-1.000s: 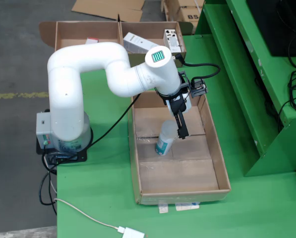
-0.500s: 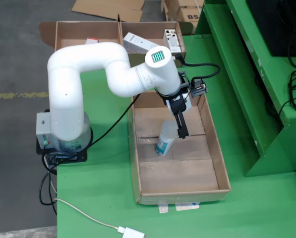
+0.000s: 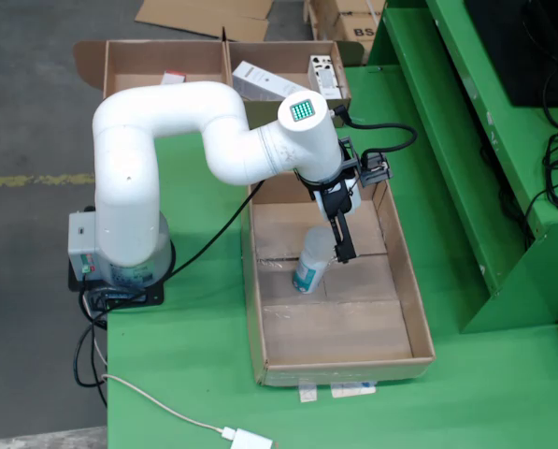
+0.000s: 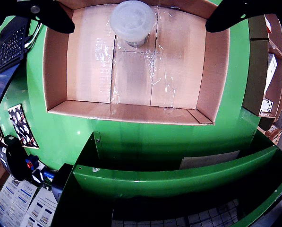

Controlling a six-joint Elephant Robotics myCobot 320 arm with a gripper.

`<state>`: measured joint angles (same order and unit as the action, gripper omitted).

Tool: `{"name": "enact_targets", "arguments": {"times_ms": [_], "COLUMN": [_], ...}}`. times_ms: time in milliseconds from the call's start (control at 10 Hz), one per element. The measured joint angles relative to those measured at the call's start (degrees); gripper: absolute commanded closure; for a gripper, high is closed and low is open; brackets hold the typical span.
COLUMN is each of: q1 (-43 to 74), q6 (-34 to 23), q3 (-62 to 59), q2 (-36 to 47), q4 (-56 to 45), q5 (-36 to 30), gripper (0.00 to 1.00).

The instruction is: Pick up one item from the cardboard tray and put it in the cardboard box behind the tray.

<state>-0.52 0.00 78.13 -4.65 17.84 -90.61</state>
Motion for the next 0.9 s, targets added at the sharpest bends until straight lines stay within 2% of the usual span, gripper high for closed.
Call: {"name": "enact_targets", "arguments": {"times_ms": [900], "q1": [0.3], "q6": [-0.2], "q3": [1.7], "q2": [-1.4], "q4": [0.5], "q5": [-0.6], "gripper": [0.0]}}
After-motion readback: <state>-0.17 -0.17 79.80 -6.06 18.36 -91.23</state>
